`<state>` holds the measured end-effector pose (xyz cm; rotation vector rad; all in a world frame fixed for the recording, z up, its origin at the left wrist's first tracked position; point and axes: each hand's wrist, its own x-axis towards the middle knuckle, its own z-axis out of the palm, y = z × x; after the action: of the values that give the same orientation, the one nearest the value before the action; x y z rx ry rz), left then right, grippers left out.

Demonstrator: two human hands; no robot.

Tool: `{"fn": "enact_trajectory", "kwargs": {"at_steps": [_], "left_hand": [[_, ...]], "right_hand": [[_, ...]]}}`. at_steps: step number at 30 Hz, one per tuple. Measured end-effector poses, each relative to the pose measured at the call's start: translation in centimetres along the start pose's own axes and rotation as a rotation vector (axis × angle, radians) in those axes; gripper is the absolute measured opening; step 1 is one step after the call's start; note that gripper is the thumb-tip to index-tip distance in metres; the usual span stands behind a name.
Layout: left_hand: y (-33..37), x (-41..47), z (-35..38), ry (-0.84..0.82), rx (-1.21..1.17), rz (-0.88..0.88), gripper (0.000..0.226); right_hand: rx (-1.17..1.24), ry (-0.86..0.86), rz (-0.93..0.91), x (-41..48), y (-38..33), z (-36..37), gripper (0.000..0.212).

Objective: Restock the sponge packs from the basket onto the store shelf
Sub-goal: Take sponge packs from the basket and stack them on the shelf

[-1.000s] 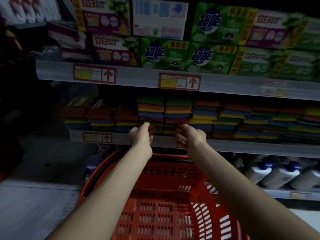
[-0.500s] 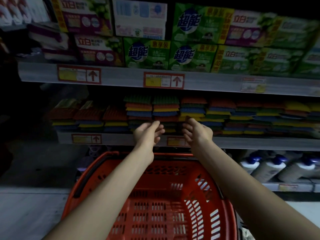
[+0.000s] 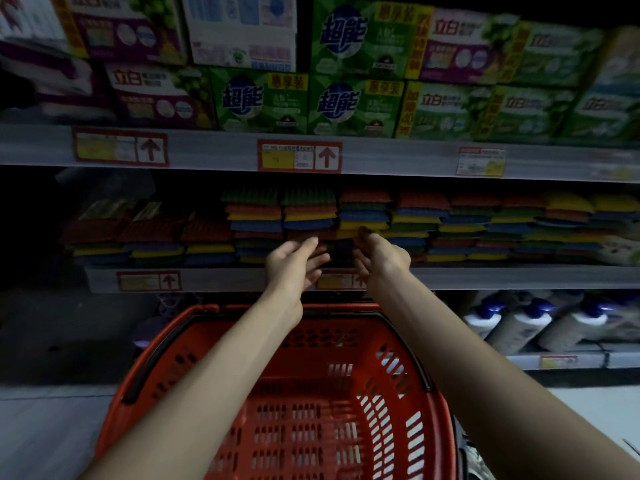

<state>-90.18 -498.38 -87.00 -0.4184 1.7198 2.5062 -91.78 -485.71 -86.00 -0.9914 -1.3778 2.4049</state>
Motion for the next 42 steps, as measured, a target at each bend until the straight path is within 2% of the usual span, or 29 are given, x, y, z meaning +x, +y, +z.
{"fn": "enact_trajectory", "kwargs": {"at_steps": [3,7,14,18,21,28,35,42], "left_hand": [[0.0,0.1,-0.4,0.001,0.004,0.004,0.005],[0.2,0.3,-1.0,0.011,0.023,0.022,0.005],[-0.3,-0.5,0.3,-0.077,0.032,-0.016,0.010],[-1.3,-1.1,2.5,-0.110,0.043,-0.017,0.007],[-2.0,-1.2,4.2,-0.124,0.057,-0.011,0.008],[-3.4,-0.9,7.1,-0.124,0.063,-0.022,0.007],[-3.5,-1.3,6.5,-0.145,0.109,0.006,0.009],[-1.8,-3.6,2.8,-0.151,0.290,0.119,0.011]], "right_hand": [[-0.011,-0.001,-0.003,-0.1,-0.2,0.0,0.017],[-0.015,-0.016,-0.027,-0.4,0.1,-0.3,0.043],[-0.014,0.038,-0.076,-0.5,-2.5,-3.2,0.030],[0.019,0.067,-0.068,0.0,-3.4,-4.5,0.049],[0.006,0.061,-0.045,0.6,-3.4,-4.5,0.052],[0.019,0.065,-0.032,1.9,-3.4,-4.7,0.043],[0.039,0.027,-0.043,2.0,-3.2,-5.1,0.038],[-0.056,-0.088,-0.013,-0.7,-3.3,-7.0,0.011]]}}
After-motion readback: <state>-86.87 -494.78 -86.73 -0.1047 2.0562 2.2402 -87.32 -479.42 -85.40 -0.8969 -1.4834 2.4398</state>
